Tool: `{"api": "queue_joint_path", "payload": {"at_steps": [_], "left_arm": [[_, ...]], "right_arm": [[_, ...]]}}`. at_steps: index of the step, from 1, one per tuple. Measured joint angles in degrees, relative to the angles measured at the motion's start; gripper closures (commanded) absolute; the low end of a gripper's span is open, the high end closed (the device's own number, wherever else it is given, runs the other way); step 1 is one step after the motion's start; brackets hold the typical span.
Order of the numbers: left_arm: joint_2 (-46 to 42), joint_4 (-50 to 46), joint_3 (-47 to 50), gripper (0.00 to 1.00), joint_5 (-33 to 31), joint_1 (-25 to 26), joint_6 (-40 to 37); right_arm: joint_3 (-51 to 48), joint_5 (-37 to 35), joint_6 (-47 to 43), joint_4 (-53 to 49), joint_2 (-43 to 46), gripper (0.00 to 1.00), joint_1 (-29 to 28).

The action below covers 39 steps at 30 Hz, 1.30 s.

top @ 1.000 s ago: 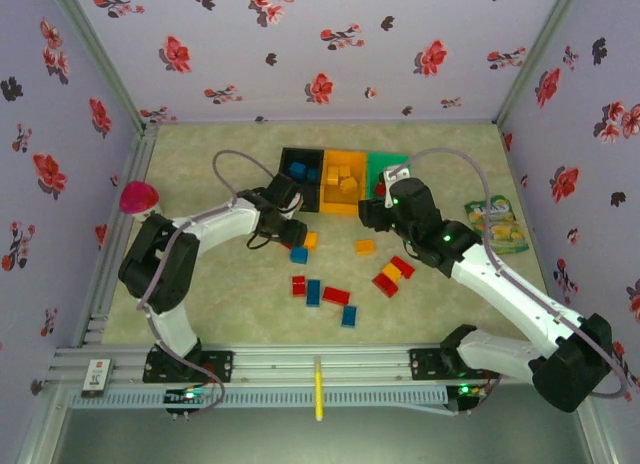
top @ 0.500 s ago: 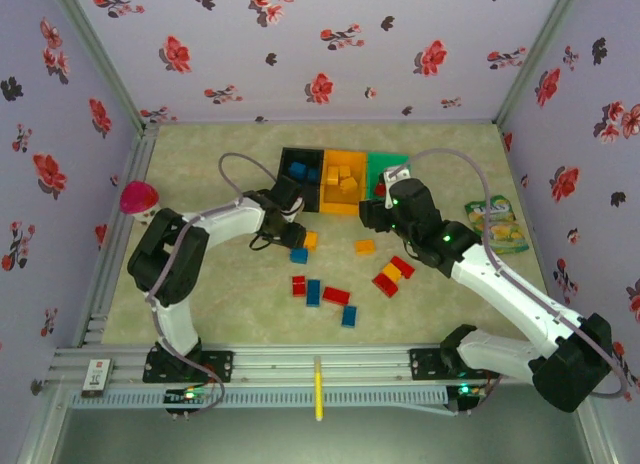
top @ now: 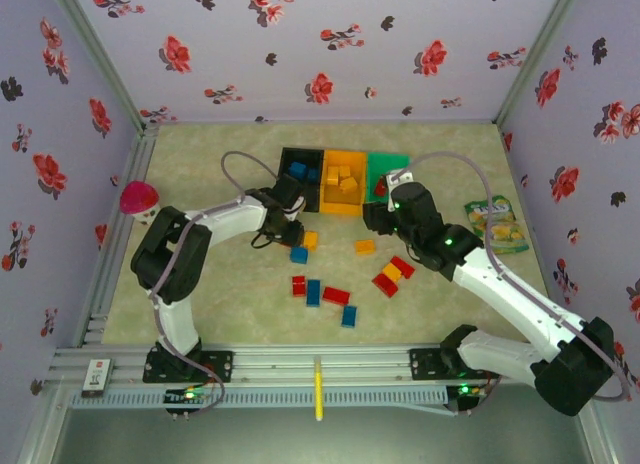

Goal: Sort the legos into containers by color

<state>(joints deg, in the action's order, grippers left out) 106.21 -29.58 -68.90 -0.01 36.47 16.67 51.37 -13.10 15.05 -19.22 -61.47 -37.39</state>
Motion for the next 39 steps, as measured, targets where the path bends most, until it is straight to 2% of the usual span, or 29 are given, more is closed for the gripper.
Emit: {"api": "queue_joint_path", "payload": {"at_steps": [10,21,26,39], "left_arm": [[-7.7,-4.3,-3.5,0.69,-1.5,0.0,-0.6],[-7.0,-8.4,-17.0,0.69,-1.5,4.8,-1.5],[-1.5,-8.0,-26.1,0.7,-1.4,6.4,-1.6],[22.6,-6.1,-53.9,0.71,2.0,10.2,-0.3]], "right_arm": [[-0.1,-0.7,0.0,0.0,0.5,0.4,0.0],[-2.2,-3.4,0.9,-0.3,5.0,0.4,0.0],[-3.7,-6.4,2.6,-1.9,7.8,0.39,0.0],[-7.3,-11.3,6.8,-8.2,15.6,0.4,0.0]]}}
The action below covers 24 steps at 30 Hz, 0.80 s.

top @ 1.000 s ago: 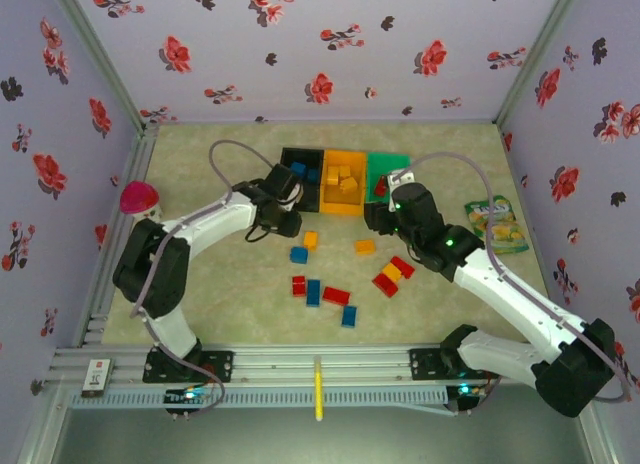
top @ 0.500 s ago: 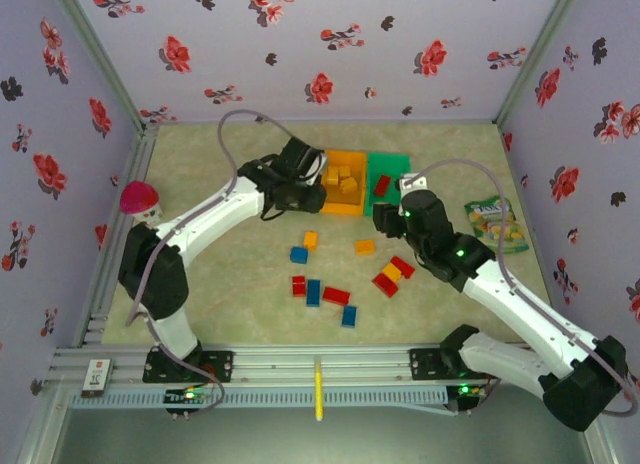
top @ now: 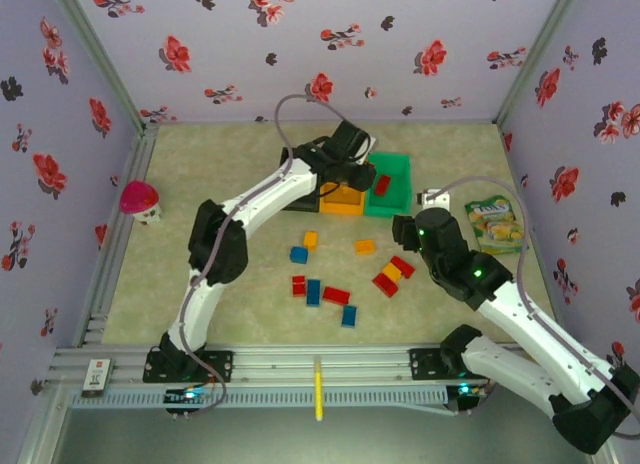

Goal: Sort the legos into containers by color

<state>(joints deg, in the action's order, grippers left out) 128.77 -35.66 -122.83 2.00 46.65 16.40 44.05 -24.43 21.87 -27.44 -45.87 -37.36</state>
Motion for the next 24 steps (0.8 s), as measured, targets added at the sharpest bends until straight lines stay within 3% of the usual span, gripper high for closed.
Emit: {"api": "queue_joint_path", "payload": {"at_steps": [4,9,12,15,24], "left_arm": [[7.1,1.9,-8.5,0.7,0.7,0.9,1.7],[11.8,5.3,-11.0,0.67,1.3,1.1,3.5],[13.4,7.5,-11.1,0.47,2.0,1.1,4.3],[13.8,9.6,-11.0,0.38,3.6,1.1,4.8],[11.5,13.2,-7.1,0.35,5.8,1.1,3.5]], "right_arm": [[-0.1,-0.4,1.0,-1.7,1.2,0.4,0.0],[-0.1,-0.5,1.8,-3.3,2.6,0.4,0.0],[-0.1,-0.5,2.2,-4.4,3.0,0.4,0.0],[-0.1,-0.5,2.5,-5.4,3.3,0.4,0.0],[-0.4,-0.5,2.9,-6.0,3.8,0.39,0.0]]}}
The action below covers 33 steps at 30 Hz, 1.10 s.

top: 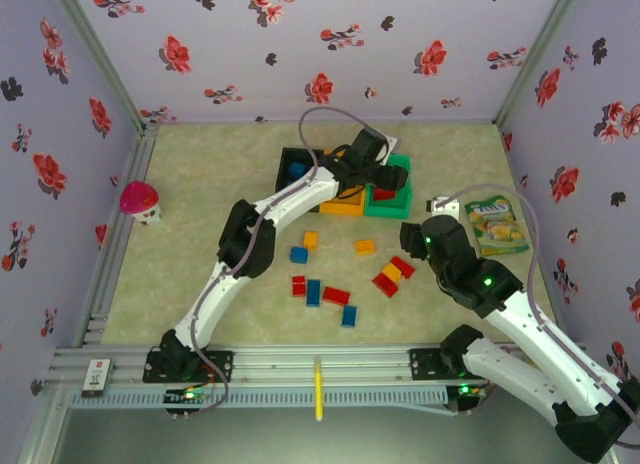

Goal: Sort the legos into containers by color

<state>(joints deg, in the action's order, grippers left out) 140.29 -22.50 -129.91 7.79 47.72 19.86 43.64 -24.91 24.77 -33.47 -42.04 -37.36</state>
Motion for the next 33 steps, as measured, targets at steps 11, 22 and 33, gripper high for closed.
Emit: {"api": "queue_joint_path", "payload": {"at_steps": [11,22,33], "left_arm": [[-20.8,-0.6,17.4,0.34,-0.4,-0.2,-4.6],[-44.7,2.8,46.6,0.32,-4.8,-0.5,-5.6],[-53.8,5.2,56.9,0.31,-9.0,-0.5,-4.2]], "right_arm": [[-4.5,0.0,3.5,-2.1,-3.4,0.36,0.1],[-11.6,7.4,8.9,1.6,-16.4,0.35,6.1],[-11.6,10.3,11.7,2.1,-22.1,0.35,8.3]]}}
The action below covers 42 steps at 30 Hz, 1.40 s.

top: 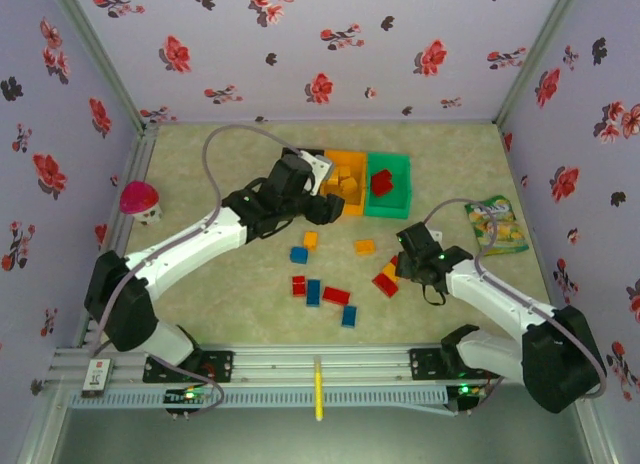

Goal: Sort the legos into containers by color

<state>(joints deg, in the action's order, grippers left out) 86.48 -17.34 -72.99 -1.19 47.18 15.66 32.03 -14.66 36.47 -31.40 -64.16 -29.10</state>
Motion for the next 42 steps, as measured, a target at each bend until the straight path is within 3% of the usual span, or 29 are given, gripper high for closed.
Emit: {"api": "queue_joint_path", "payload": {"at_steps": [29,42], "left_arm": [[-0.2,0.7,0.0,0.31,-0.8,-0.2,0.3],[-0.4,0.6,0.1,0.31,-0.8,-0.2,0.2]], "right_arm": [[3.6,7.1,-2.4,5.5,-9.4,0.37,-1.6],[7.2,7.8,-5.1,6.0,-16.3,0.51,2.0]]}}
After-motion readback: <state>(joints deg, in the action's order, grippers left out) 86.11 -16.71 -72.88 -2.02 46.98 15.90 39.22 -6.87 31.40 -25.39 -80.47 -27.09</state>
